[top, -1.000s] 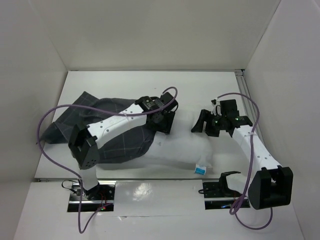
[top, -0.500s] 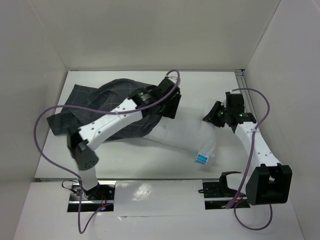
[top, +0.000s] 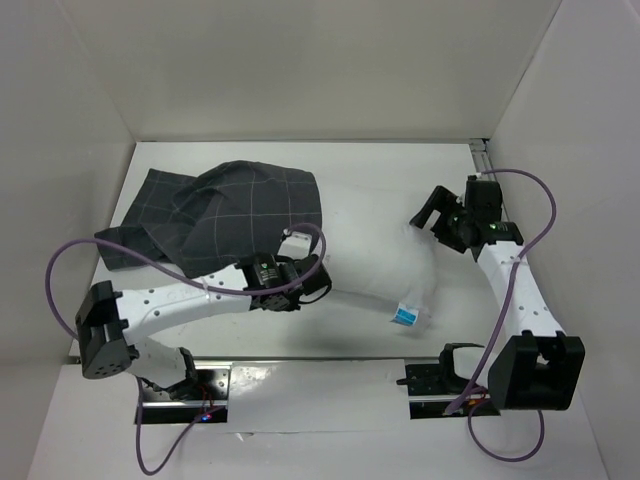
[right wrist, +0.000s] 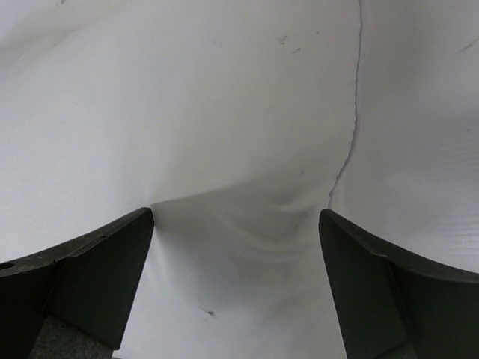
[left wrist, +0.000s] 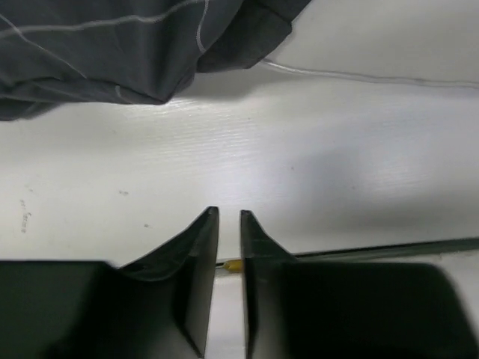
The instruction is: Put the pillow into the pillowcase
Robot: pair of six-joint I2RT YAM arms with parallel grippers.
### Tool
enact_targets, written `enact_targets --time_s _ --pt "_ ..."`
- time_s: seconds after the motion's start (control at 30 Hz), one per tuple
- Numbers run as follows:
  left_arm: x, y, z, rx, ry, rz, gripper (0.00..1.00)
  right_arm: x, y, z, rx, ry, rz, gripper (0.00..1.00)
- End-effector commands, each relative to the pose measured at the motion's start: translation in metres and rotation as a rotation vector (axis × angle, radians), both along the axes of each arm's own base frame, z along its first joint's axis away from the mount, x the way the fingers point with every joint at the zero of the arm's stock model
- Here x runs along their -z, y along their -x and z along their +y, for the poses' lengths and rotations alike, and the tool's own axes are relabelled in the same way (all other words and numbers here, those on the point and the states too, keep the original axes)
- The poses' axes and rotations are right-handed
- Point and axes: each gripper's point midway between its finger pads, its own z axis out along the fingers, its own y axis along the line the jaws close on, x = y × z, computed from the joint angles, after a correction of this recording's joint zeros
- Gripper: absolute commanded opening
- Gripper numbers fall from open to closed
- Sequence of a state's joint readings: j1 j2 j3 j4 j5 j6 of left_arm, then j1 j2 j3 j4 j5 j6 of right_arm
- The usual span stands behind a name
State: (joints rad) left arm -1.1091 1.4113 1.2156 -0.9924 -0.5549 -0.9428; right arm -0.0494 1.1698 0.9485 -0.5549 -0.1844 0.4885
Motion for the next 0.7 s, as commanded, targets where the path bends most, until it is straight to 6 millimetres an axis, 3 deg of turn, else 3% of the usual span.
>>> enact_targets --time_s 0.0,0.17,0.3,0.5,0.67 --pt "0.016 -0.014 -0.019 -0.063 0.064 -0.052 0.33 -0.018 0.007 -0.001 -0.019 0.016 -0.04 0.99" --pt "0.036 -0.029 -0.026 -0.044 0.004 -0.096 0.41 -0.021 0.015 -0.001 -0.025 0.022 -0.03 0.99" --pt "0.035 -0.059 -0.015 -0.12 -0.009 -0.119 0.41 -0.02 0.016 -0.001 -0.032 0.028 -0.022 0.99" --pt "0.03 -0.085 -0.001 -0.154 -0.011 -0.113 0.42 -0.019 0.017 -0.001 -0.038 0.035 -0.024 0.99" --pt "0.028 -0.1 -0.009 -0.109 0.028 -0.108 0.52 -0.019 0.017 -0.001 -0.038 0.035 -0.024 0.99"
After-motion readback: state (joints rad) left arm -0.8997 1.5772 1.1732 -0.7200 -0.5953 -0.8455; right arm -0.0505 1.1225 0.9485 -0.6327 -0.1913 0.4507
